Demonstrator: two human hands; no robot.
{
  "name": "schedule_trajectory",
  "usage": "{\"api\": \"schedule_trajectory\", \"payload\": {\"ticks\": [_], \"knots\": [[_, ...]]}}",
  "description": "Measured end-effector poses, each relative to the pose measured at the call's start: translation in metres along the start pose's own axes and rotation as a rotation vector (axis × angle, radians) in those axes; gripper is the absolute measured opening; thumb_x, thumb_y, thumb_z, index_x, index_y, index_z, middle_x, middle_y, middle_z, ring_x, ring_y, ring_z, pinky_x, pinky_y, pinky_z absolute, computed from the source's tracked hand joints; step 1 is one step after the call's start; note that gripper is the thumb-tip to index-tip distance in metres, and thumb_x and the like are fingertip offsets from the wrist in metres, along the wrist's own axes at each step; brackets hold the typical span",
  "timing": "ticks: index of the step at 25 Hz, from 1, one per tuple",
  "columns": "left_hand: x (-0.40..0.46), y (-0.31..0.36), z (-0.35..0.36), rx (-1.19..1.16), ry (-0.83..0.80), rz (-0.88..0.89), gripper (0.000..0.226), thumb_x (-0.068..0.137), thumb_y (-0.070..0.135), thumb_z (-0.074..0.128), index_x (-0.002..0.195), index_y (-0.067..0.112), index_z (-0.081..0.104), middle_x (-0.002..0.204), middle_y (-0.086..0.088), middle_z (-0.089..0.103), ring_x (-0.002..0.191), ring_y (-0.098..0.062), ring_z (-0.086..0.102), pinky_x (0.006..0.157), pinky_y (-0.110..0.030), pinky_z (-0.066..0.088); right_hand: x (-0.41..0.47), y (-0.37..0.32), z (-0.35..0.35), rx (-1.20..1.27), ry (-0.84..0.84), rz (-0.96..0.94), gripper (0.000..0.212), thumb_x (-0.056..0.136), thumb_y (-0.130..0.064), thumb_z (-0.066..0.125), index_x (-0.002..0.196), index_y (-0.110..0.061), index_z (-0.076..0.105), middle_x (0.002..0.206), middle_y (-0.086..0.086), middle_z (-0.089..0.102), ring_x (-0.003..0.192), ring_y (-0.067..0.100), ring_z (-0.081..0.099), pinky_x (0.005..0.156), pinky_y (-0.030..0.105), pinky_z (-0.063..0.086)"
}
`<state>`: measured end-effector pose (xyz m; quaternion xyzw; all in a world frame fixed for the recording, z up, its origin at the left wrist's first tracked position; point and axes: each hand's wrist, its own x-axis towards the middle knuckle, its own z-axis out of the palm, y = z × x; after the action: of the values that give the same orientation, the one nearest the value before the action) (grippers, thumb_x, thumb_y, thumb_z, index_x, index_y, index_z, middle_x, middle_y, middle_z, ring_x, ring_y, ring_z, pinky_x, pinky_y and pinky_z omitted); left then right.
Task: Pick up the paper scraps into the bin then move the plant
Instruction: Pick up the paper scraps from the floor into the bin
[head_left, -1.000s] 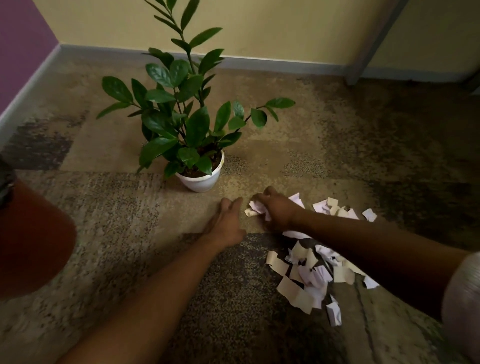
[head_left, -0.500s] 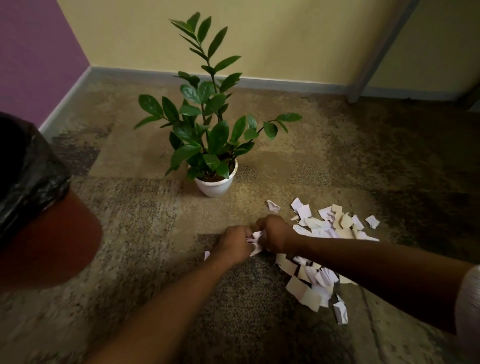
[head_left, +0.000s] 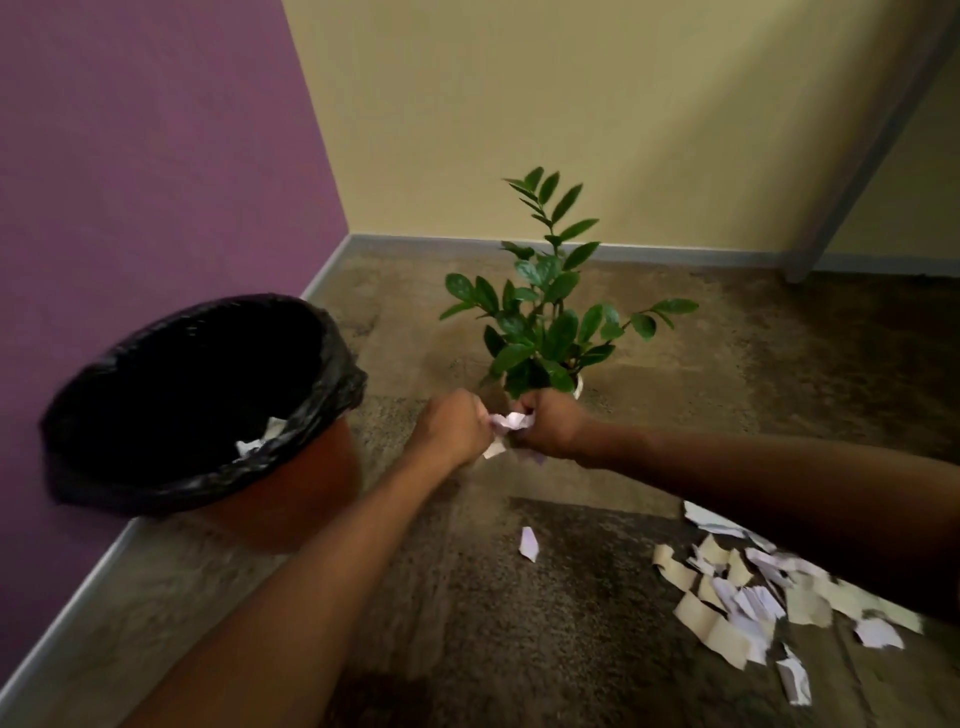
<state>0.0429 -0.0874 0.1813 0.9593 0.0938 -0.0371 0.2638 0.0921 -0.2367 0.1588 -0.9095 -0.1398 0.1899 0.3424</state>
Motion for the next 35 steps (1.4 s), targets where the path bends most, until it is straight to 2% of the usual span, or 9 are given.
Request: {"api": "schedule_trajectory", "payload": {"ticks": [5, 9, 12, 14, 18, 23, 25, 31, 35], "knots": [[-0.011, -0.034, -0.093, -0.101, 0.174, -0.15, 0.015, 0.079, 0.014, 0.068, 0.064, 0.016, 0.068, 0.077, -0.008, 0.076, 0.077, -0.022, 0.073, 0.077, -0.031, 0.059, 0.017, -0.099, 0.005, 0.129, 0.016, -0.155, 0.018, 0.076, -0.027, 0.079, 0.083, -0.016, 0.067, 0.076, 0.007, 0.072, 0.062, 0.017, 0.066, 0.061, 0.034, 0.055], [-0.01, -0.065, -0.153, -0.251, 0.297, -0.309, 0.013, 0.077, 0.02, 0.074, 0.066, 0.016, 0.071, 0.059, 0.0, 0.072, 0.051, -0.007, 0.069, 0.061, -0.019, 0.054, 0.026, -0.164, 0.012, 0.363, -0.001, -0.21, 0.017, 0.077, -0.009, 0.077, 0.079, -0.015, 0.061, 0.067, 0.004, 0.07, 0.052, 0.014, 0.067, 0.046, 0.028, 0.055], [-0.011, -0.087, -0.179, -0.341, 0.371, -0.371, 0.018, 0.079, 0.017, 0.075, 0.063, 0.016, 0.068, 0.056, 0.001, 0.068, 0.053, -0.015, 0.069, 0.07, -0.027, 0.059, 0.033, -0.202, 0.026, 0.47, 0.017, -0.239, 0.019, 0.076, -0.006, 0.077, 0.081, -0.01, 0.059, 0.081, 0.015, 0.065, 0.073, 0.025, 0.063, 0.07, 0.044, 0.057], [-0.014, -0.102, -0.189, -0.339, 0.414, -0.423, 0.018, 0.077, 0.014, 0.075, 0.061, 0.016, 0.068, 0.056, -0.002, 0.068, 0.055, -0.019, 0.07, 0.076, -0.033, 0.061, 0.035, -0.224, 0.039, 0.502, 0.011, -0.219, 0.022, 0.075, -0.008, 0.077, 0.087, -0.01, 0.058, 0.084, 0.015, 0.062, 0.077, 0.025, 0.06, 0.076, 0.046, 0.055], [-0.024, -0.121, -0.196, -0.273, 0.445, -0.476, 0.003, 0.074, 0.013, 0.073, 0.073, 0.011, 0.074, 0.069, -0.014, 0.073, 0.066, -0.025, 0.074, 0.074, -0.039, 0.062, 0.033, -0.258, 0.06, 0.544, -0.067, -0.206, 0.031, 0.073, -0.002, 0.077, 0.076, -0.016, 0.05, 0.071, 0.008, 0.056, 0.066, 0.02, 0.054, 0.06, 0.034, 0.049], [-0.029, -0.125, -0.2, -0.269, 0.463, -0.535, 0.024, 0.082, -0.003, 0.066, 0.073, 0.018, 0.06, 0.074, -0.013, 0.072, 0.066, -0.024, 0.073, 0.07, -0.041, 0.063, 0.027, -0.261, 0.066, 0.568, -0.157, -0.163, 0.041, 0.075, 0.001, 0.076, 0.109, -0.009, 0.055, 0.098, 0.012, 0.059, 0.089, 0.026, 0.061, 0.077, 0.043, 0.056], [-0.028, -0.119, -0.198, -0.312, 0.457, -0.515, 0.025, 0.085, -0.003, 0.064, 0.074, 0.019, 0.059, 0.079, -0.015, 0.072, 0.064, -0.023, 0.073, 0.065, -0.036, 0.062, 0.024, -0.258, 0.057, 0.575, -0.145, -0.169, 0.041, 0.077, 0.002, 0.074, 0.112, -0.009, 0.055, 0.105, 0.012, 0.06, 0.099, 0.027, 0.062, 0.083, 0.047, 0.057], [-0.022, -0.078, -0.174, -0.275, 0.41, -0.334, 0.027, 0.085, -0.001, 0.064, 0.075, 0.024, 0.061, 0.083, -0.014, 0.073, 0.071, -0.024, 0.073, 0.07, -0.039, 0.063, 0.005, -0.214, 0.014, 0.592, -0.081, -0.237, 0.025, 0.082, 0.009, 0.063, 0.087, -0.014, 0.054, 0.085, 0.008, 0.059, 0.08, 0.021, 0.062, 0.067, 0.04, 0.059], [-0.014, -0.04, -0.139, -0.264, 0.215, -0.158, 0.021, 0.086, 0.0, 0.063, 0.078, 0.019, 0.067, 0.07, -0.007, 0.072, 0.064, -0.018, 0.071, 0.07, -0.035, 0.062, -0.009, -0.143, -0.022, 0.473, -0.123, -0.231, 0.017, 0.085, 0.004, 0.062, 0.095, -0.01, 0.06, 0.08, 0.006, 0.065, 0.071, 0.016, 0.067, 0.059, 0.03, 0.059]]}}
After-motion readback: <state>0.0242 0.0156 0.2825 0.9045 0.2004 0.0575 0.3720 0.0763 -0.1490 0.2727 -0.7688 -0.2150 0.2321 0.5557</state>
